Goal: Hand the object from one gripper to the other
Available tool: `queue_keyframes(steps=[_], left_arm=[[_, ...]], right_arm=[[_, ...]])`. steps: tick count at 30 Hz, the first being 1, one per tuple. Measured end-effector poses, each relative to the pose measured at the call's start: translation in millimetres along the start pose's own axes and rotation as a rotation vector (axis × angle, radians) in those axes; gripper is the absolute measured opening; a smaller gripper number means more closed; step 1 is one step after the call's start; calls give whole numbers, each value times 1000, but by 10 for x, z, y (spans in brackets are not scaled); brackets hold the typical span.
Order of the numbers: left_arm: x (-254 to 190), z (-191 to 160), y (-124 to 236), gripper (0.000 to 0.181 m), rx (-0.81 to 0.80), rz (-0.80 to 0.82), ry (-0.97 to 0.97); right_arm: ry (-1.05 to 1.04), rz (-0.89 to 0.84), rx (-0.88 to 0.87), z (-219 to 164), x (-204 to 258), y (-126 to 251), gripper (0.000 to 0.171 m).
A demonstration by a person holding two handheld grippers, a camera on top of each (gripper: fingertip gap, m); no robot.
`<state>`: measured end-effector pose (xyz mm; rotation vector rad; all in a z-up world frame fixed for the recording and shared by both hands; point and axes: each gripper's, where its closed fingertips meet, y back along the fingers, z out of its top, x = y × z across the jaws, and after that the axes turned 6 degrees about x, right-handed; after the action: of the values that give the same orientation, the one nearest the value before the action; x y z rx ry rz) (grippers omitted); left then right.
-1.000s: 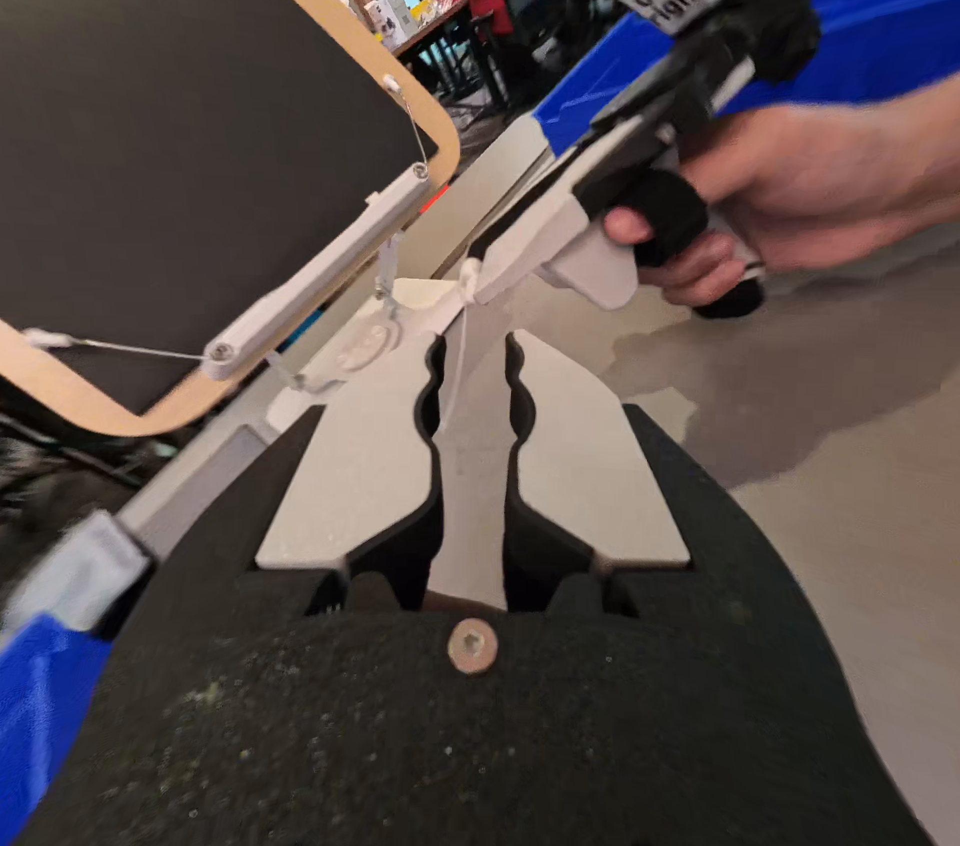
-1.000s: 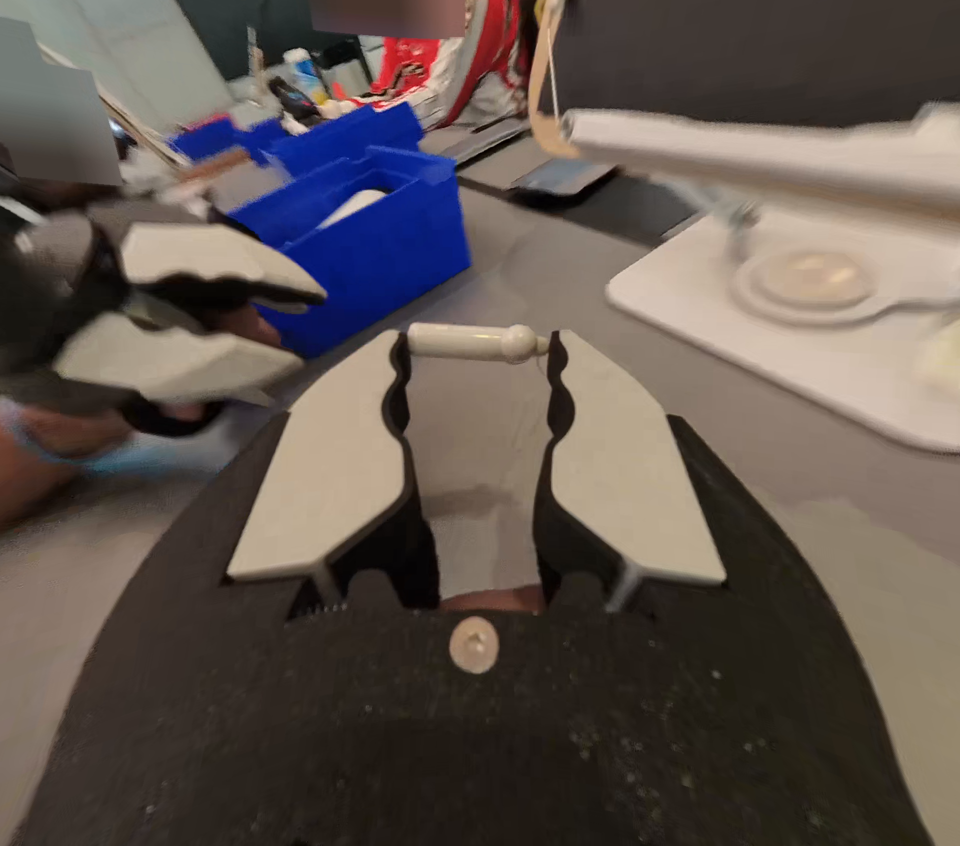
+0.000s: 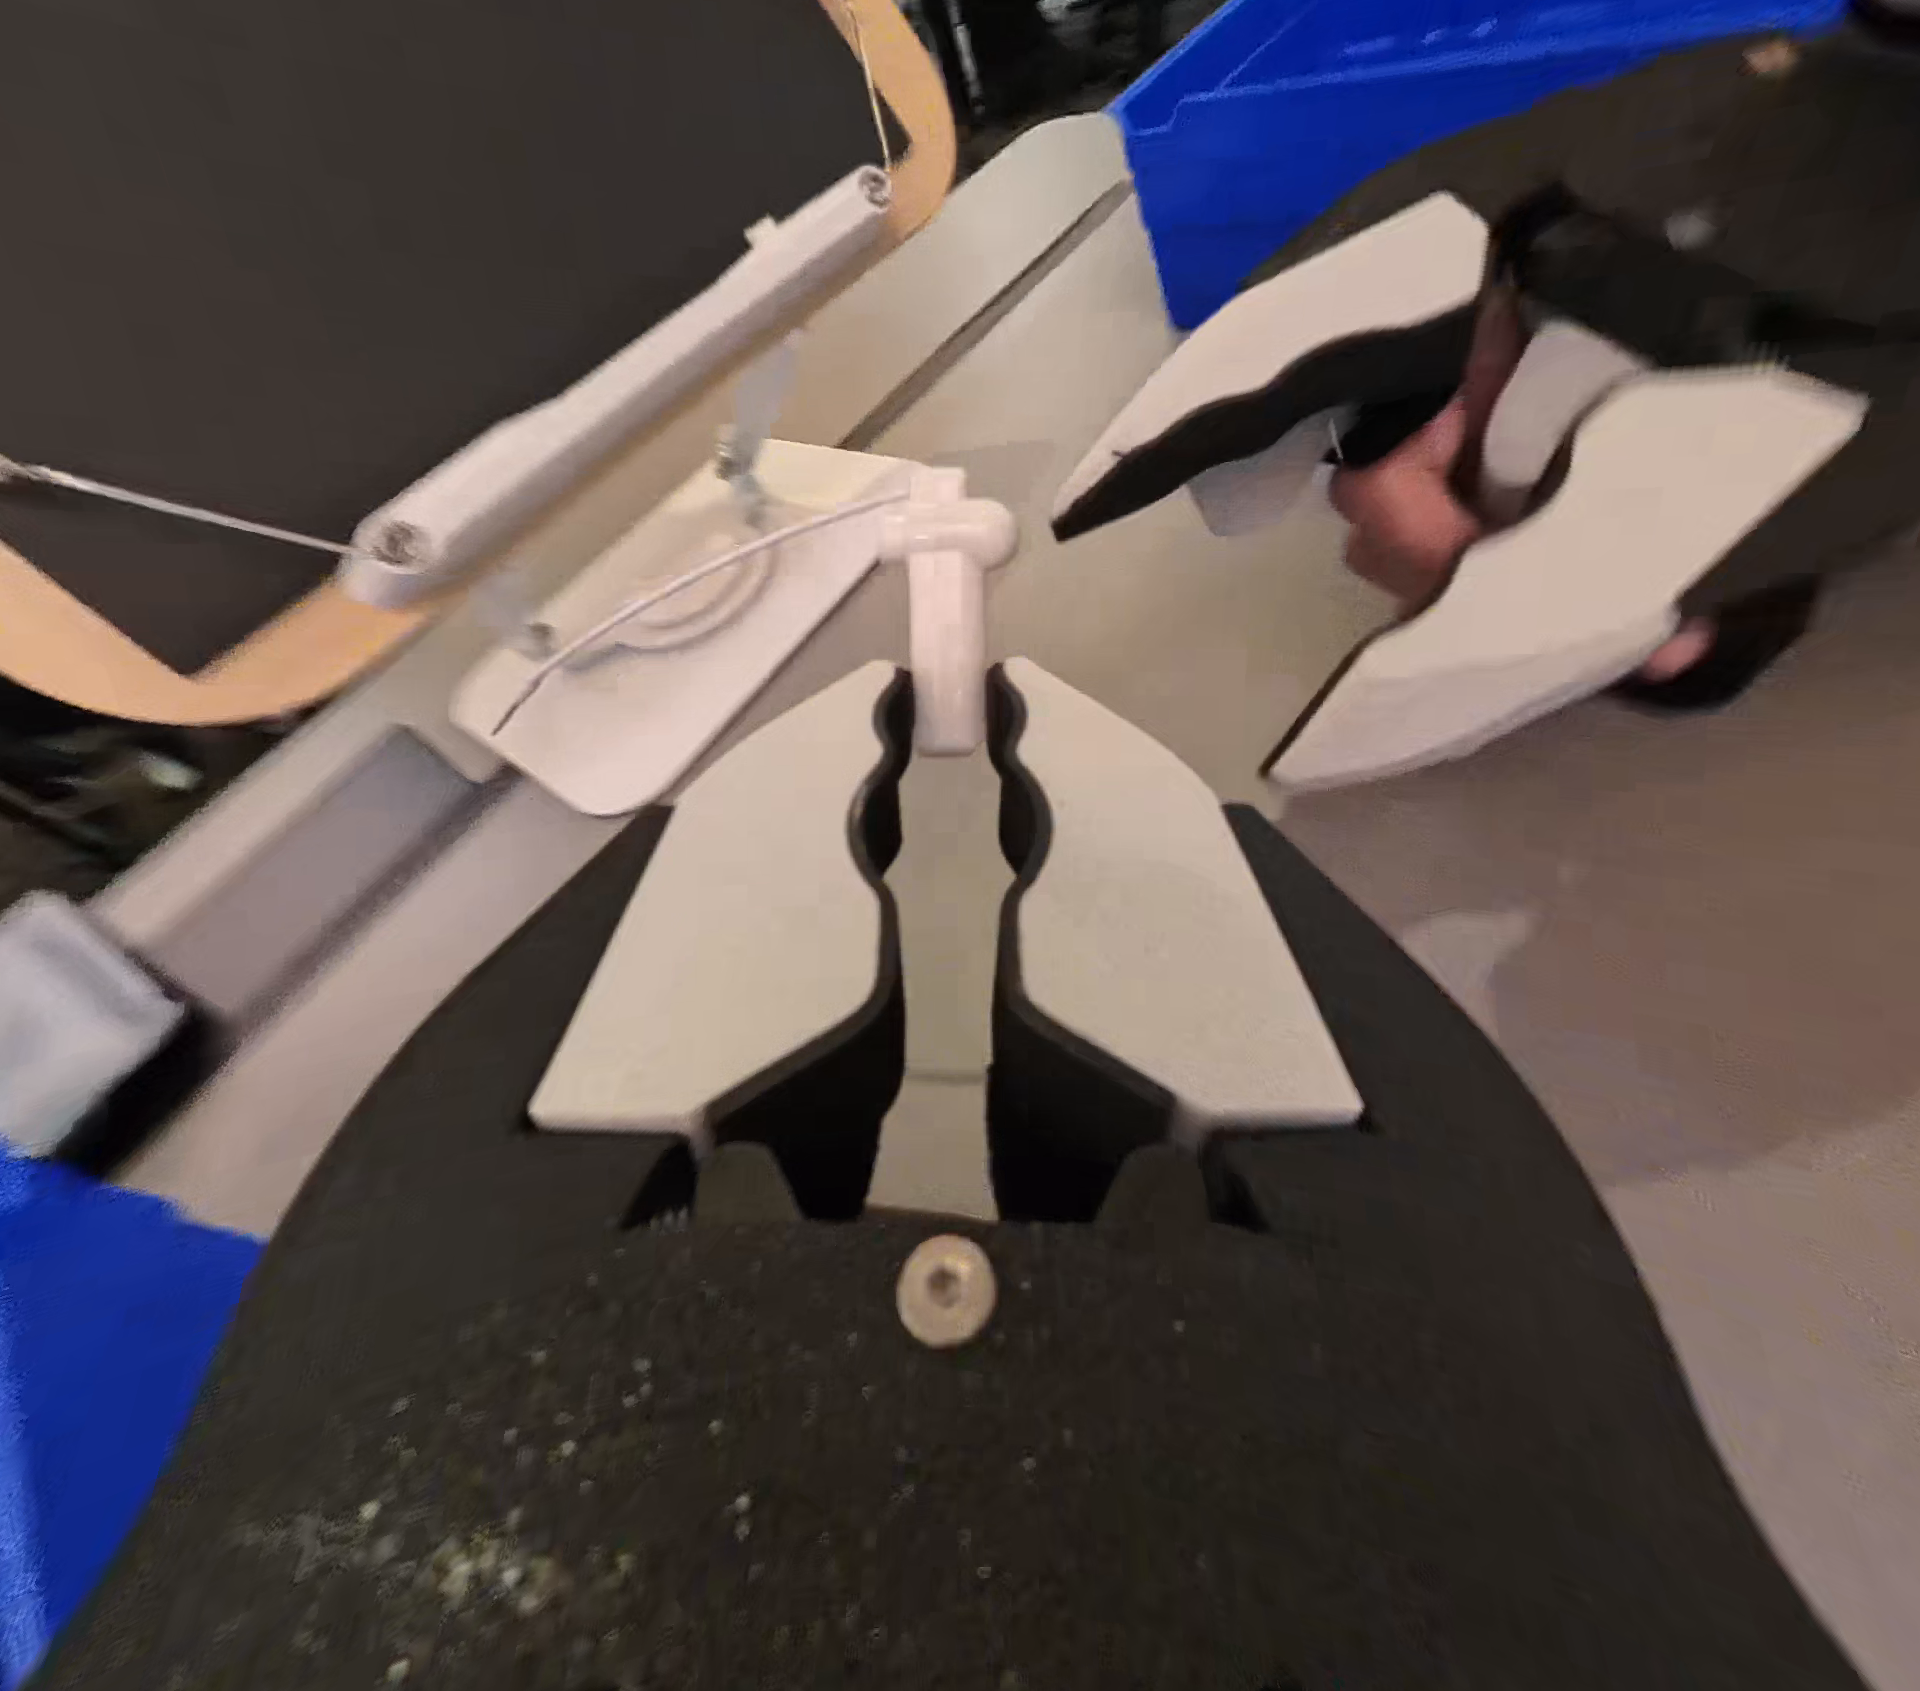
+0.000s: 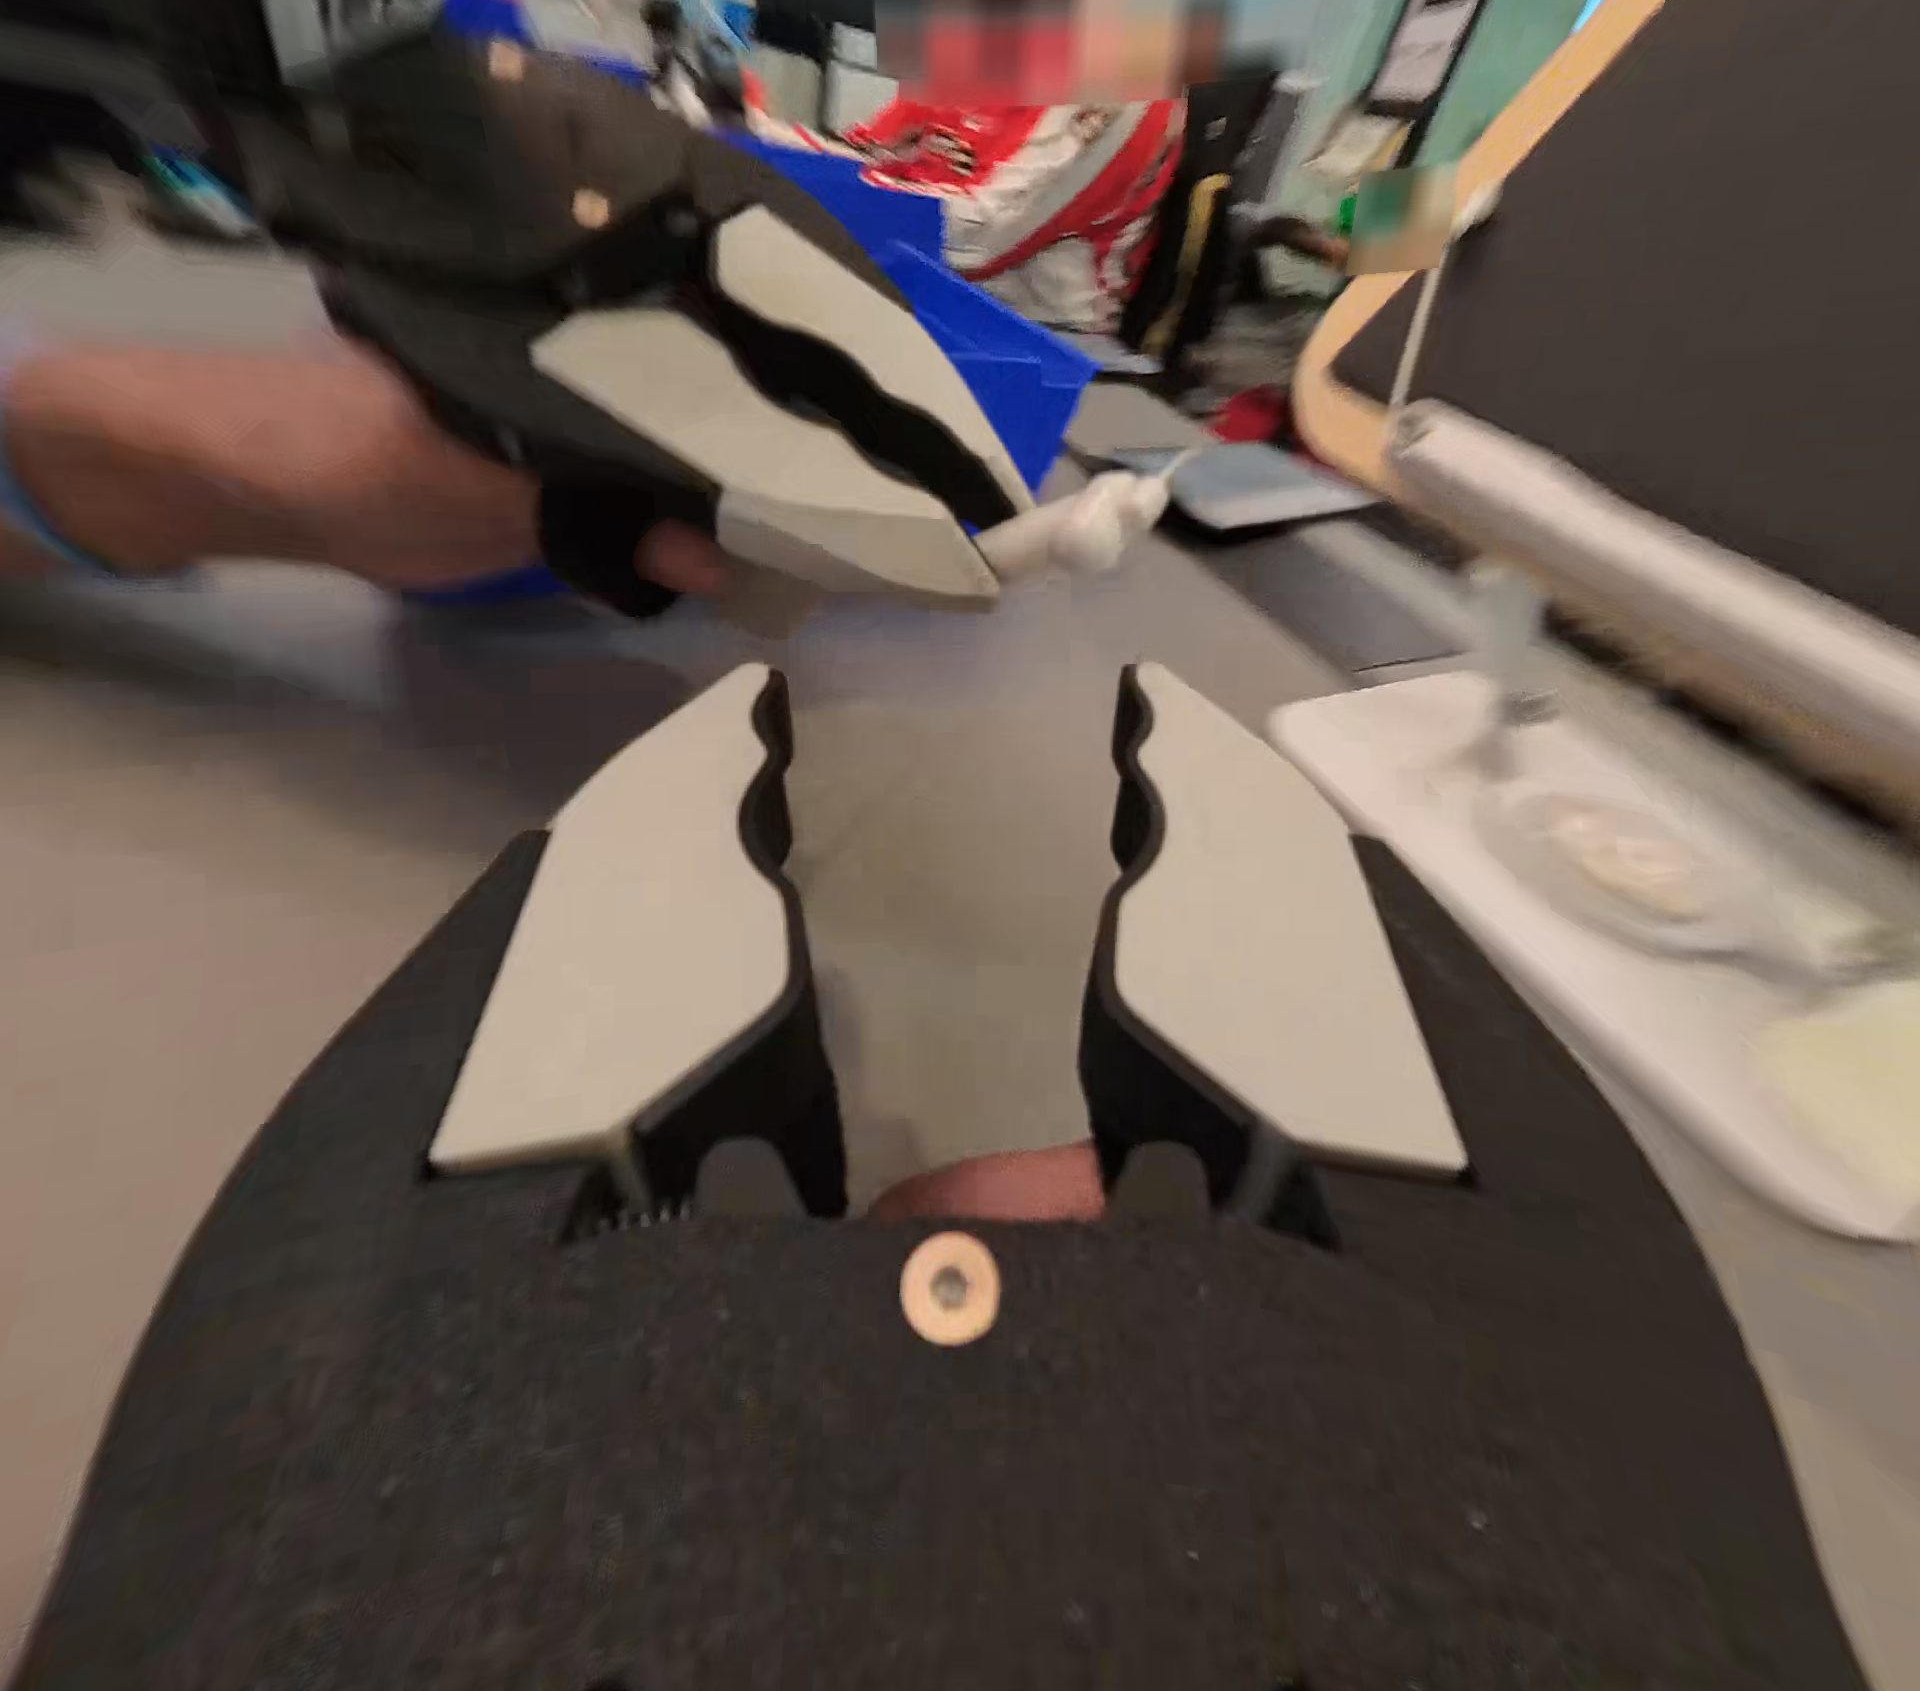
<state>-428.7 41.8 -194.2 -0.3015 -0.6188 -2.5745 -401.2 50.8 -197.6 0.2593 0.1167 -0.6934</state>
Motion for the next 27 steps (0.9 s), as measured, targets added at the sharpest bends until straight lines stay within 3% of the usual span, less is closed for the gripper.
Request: queue_keyframes(steps=[4, 6, 10, 15, 17, 20, 24, 27], left_arm=[[-105, 46, -7, 13, 2, 86, -195], [-171, 56, -23, 13, 10, 135, -301], [-322, -5, -95, 14, 58, 179, -481], [-297, -75, -161, 14, 81, 277, -506], [-345, -39, -145, 32, 78, 251, -412], [-604, 43, -37, 44, 53, 91, -229], [-1493, -64, 255, 51, 164, -389, 141], [-1982, -76, 613, 57, 299, -620, 406]], right_arm=[[-584, 267, -86, 36, -125, 17, 59], [-747, 359, -156, 99, -178, 62, 48], [-768, 455, -154, 110, -111, 91, 13], [-737, 407, -57, 43, -177, 70, 12], [-686, 323, -40, 143, -262, 121, 12], [-580, 186, -41, 505, -432, 370, 12], [-312, -58, -2, 1079, -776, 1032, 12], [-142, -292, 246, 1071, -1292, 1704, 13]])
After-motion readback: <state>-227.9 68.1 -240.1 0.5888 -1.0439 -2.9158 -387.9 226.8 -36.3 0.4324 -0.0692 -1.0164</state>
